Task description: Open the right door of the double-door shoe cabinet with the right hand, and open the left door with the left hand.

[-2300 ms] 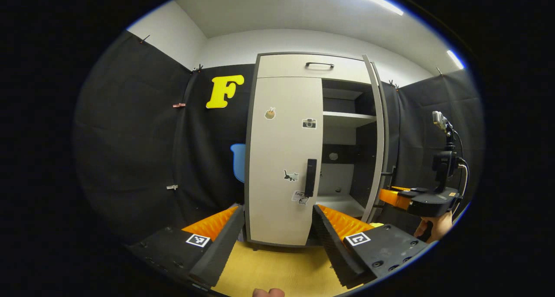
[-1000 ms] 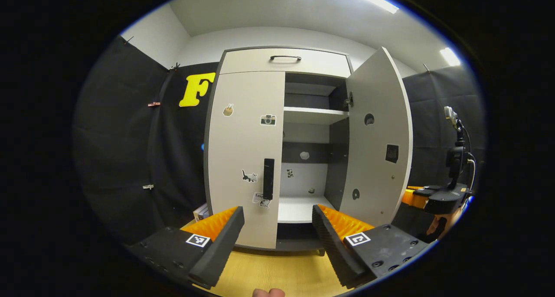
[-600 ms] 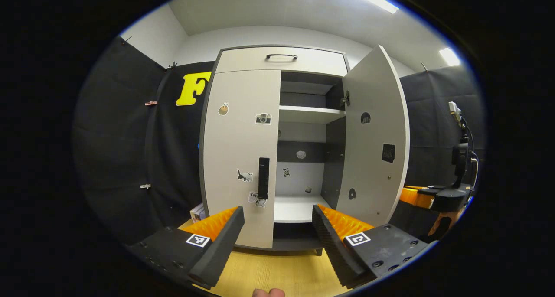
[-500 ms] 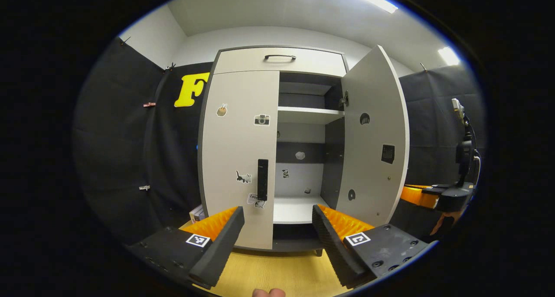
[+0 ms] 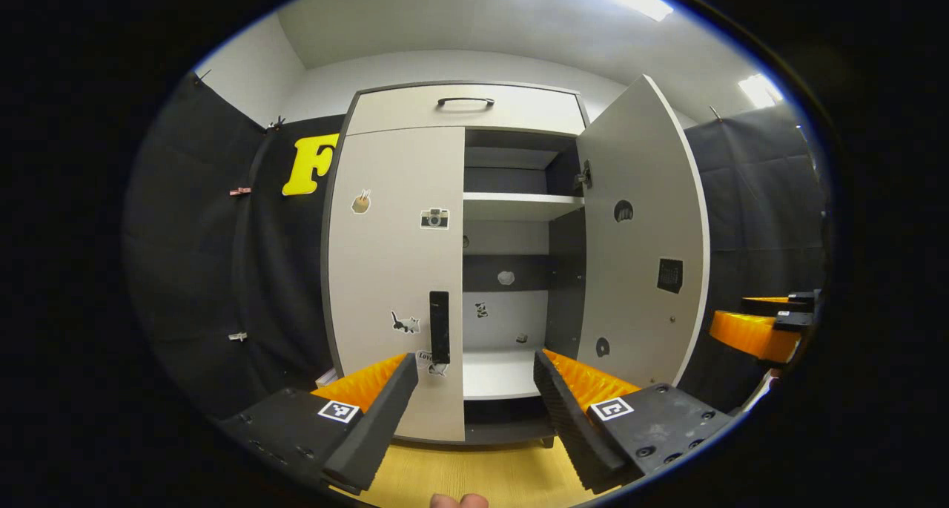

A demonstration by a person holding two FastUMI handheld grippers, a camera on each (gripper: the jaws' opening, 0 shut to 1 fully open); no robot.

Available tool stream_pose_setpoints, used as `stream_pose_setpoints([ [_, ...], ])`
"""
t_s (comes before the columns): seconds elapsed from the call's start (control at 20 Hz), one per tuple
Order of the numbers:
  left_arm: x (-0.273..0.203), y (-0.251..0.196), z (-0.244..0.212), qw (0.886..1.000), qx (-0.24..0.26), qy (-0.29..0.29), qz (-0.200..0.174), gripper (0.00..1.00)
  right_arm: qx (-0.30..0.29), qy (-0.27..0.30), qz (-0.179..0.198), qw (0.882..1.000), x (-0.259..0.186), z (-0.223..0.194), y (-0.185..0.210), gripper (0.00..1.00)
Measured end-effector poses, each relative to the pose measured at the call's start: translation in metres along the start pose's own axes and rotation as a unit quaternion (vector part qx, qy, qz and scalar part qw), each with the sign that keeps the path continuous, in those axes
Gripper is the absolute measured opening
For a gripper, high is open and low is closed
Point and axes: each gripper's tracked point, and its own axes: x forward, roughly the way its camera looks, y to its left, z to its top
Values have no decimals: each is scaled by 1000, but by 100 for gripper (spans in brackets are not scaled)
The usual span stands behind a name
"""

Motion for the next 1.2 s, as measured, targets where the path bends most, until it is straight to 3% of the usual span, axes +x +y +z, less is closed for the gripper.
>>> stream_pose_setpoints([
  [0.05, 7, 1, 2, 1000, 2, -1, 0, 97, -1, -3, -4, 1000, -2, 1, 1, 100],
  [0.45, 90, 23, -7, 1000, 14, -4, 1, 97, -10, -18, -4, 1000, -17, 7, 10, 98],
  [0.8, 165, 50, -27, 1000, 4, 3, 15, 87, -21, -31, -20, 999, -19, 13, 3, 98],
  [1.2, 222, 67, -60, 999, 16, 28, 27, 59, -29, -35, -46, 998, -20, 14, -10, 98],
])
